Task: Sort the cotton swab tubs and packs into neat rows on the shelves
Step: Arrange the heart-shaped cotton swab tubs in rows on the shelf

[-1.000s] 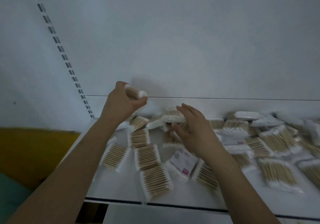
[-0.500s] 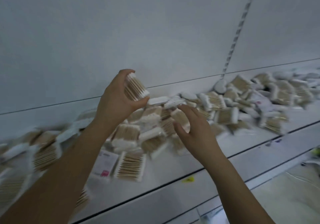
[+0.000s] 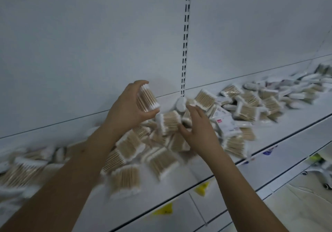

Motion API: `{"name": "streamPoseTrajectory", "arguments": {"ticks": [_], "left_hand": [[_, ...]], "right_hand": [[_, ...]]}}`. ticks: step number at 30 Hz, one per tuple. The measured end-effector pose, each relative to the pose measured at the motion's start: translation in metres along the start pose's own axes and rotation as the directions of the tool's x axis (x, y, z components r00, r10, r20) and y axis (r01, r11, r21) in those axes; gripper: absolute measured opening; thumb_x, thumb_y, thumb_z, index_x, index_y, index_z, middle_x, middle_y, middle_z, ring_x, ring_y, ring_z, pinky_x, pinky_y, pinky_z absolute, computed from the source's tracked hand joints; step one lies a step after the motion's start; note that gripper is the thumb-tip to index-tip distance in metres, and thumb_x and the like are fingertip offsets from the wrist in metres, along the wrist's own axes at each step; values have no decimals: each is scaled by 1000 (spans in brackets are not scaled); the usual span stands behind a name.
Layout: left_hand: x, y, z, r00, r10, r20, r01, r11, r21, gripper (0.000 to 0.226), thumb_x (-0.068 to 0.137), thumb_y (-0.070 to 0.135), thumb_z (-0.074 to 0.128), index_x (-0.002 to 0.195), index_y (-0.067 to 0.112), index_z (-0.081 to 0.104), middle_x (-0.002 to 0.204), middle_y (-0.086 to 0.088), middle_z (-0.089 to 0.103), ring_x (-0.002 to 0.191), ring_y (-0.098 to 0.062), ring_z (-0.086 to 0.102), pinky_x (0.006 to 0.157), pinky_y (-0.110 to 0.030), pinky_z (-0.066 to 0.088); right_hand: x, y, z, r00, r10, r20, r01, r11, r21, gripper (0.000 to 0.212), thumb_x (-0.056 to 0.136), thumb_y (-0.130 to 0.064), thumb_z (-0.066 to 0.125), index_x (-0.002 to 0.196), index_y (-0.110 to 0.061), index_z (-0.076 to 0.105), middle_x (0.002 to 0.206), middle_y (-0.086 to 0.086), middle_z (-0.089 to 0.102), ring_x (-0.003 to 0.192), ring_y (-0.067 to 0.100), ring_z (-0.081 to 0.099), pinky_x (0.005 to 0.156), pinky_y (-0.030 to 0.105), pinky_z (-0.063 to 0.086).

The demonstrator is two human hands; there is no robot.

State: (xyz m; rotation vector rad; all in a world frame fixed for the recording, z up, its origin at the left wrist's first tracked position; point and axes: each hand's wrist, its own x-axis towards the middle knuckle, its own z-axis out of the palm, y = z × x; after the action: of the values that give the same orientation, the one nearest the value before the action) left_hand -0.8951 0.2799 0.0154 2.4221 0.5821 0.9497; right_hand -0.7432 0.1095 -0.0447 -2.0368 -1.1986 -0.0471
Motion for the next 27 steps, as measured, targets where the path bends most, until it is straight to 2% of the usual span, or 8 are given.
{"name": "streamPoseTrajectory", "arguments": {"ticks": [6, 8, 11, 15, 18, 23, 25, 27], "left_hand": [[34, -9, 57, 998, -51, 27, 48, 993, 104, 84, 69, 48, 86, 140, 37, 41, 130, 5, 44, 116, -11, 50, 96, -40, 50], [33, -12, 64, 996, -77, 36, 73, 991, 114, 84, 70, 49, 85, 140, 36, 41, 131, 6, 43, 119, -11, 49, 97, -41, 50], [30, -15, 66, 993, -117, 24, 113, 986, 122, 84, 70, 49, 85, 140, 37, 41, 129, 9, 43, 119, -9, 48, 97, -39, 50], [26, -17, 63, 990, -135, 34, 130, 985, 115, 83, 71, 47, 85, 140, 36, 41, 127, 11, 43, 116, -6, 48, 95, -37, 51], [25, -17, 58, 992, -114, 54, 108, 989, 105, 82, 73, 45, 84, 141, 35, 40, 127, 9, 43, 114, -5, 47, 96, -32, 48], [33, -12, 39, 993, -116, 2, 116, 993, 0, 82, 77, 42, 81, 144, 26, 37, 134, 3, 47, 116, -10, 51, 95, -28, 45], [37, -9, 31, 990, -144, -8, 142, 982, -122, 79, 78, 42, 80, 141, 27, 36, 129, 3, 53, 107, -9, 60, 87, -25, 51], [42, -1, 25, 988, -155, -13, 149, 965, -216, 77, 73, 49, 80, 135, 28, 39, 123, 4, 57, 98, -4, 63, 79, -20, 52]], "right_hand": [[84, 62, 1, 991, 110, 76, -110, 994, -1, 82, 88, -48, 66, 152, -14, 27, 151, 16, 32, 135, 35, 38, 108, 45, 37], [101, 68, 14, 979, 139, 151, -128, 989, -78, 81, 86, -54, 65, 148, -16, 31, 145, 18, 36, 128, 40, 43, 105, 48, 38], [112, 71, 33, 979, 134, 154, -99, 971, -216, 76, 79, -56, 67, 138, -19, 35, 137, 18, 37, 114, 43, 48, 93, 48, 42], [115, 72, 38, 981, 144, 133, -138, 989, -50, 73, 73, -42, 77, 129, -18, 37, 140, 19, 29, 98, 40, 60, 79, 39, 50], [112, 72, 36, 987, 123, 108, -124, 992, 1, 71, 73, -40, 79, 128, -18, 39, 139, 15, 31, 98, 37, 60, 75, 34, 47], [111, 47, 17, 989, 135, 51, -142, 978, 151, 69, 75, -44, 78, 129, -21, 41, 137, 8, 36, 107, 26, 58, 91, 36, 51], [111, 32, 4, 992, 128, -11, -119, 947, 299, 67, 79, -35, 78, 132, -18, 42, 128, 1, 38, 107, 16, 56, 92, 23, 50], [104, 22, -11, 987, 148, -67, -107, 901, 420, 62, 84, -32, 75, 135, -20, 43, 128, -4, 42, 107, 9, 54, 82, 5, 45]]}}
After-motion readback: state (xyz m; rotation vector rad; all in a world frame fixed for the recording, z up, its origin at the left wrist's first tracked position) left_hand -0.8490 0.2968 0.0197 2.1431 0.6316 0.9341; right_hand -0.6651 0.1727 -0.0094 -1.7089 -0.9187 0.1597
